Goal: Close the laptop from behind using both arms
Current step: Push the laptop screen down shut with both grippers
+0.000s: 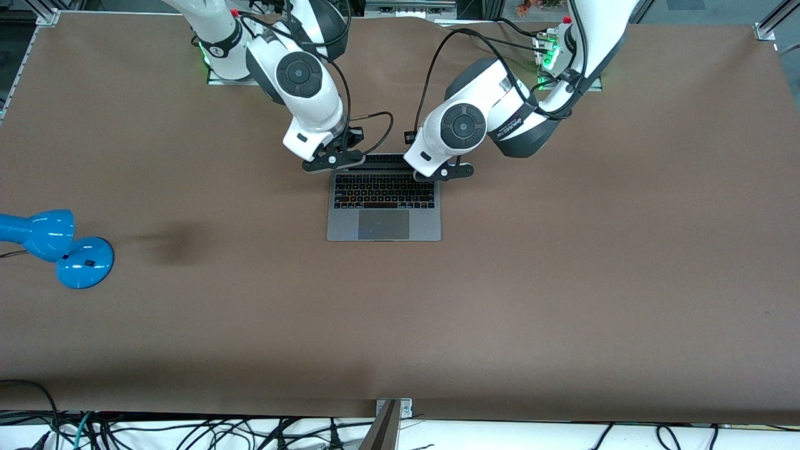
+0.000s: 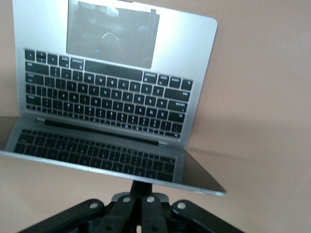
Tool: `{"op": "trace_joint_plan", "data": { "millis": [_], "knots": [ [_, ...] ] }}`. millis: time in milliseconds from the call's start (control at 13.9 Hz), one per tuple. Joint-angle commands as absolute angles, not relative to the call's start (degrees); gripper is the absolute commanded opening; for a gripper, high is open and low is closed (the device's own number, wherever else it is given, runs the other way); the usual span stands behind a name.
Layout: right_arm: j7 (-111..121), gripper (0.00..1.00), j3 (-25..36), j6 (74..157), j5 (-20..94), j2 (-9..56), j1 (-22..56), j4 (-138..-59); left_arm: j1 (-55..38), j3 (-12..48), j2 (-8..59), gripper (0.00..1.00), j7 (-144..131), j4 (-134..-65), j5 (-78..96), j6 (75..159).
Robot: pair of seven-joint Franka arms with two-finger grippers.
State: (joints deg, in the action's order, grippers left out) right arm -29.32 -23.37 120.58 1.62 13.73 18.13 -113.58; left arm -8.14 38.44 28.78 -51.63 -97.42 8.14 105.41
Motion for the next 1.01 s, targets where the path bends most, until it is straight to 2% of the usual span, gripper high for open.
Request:
{"op": "trace_joint_plan", "data": {
  "millis": [0,287,503,933],
  "knots": [
    [-30.1,0.0,-23.3,123.2,0.3,16.9,17.9,-111.7,-8.4,38.6,30.1,0.0,-52.7,-96.1,6.6,105.4],
    [-30.1,0.0,-21.7,123.3,-1.7,21.0,17.9,-108.2,-8.4,36.7,32.5,0.0,-51.9,-95.8,6.5,109.3],
    [-30.1,0.0,-20.8,123.3,-2.3,24.6,17.8,-104.4,-8.5,35.7,36.2,0.0,-52.0,-90.9,3.7,109.3],
    [-30.1,0.0,-19.7,123.4,-4.6,31.1,17.8,-99.1,-8.5,35.2,42.9,0.0,-52.2,-86.0,-0.3,109.4]
  ]
}}
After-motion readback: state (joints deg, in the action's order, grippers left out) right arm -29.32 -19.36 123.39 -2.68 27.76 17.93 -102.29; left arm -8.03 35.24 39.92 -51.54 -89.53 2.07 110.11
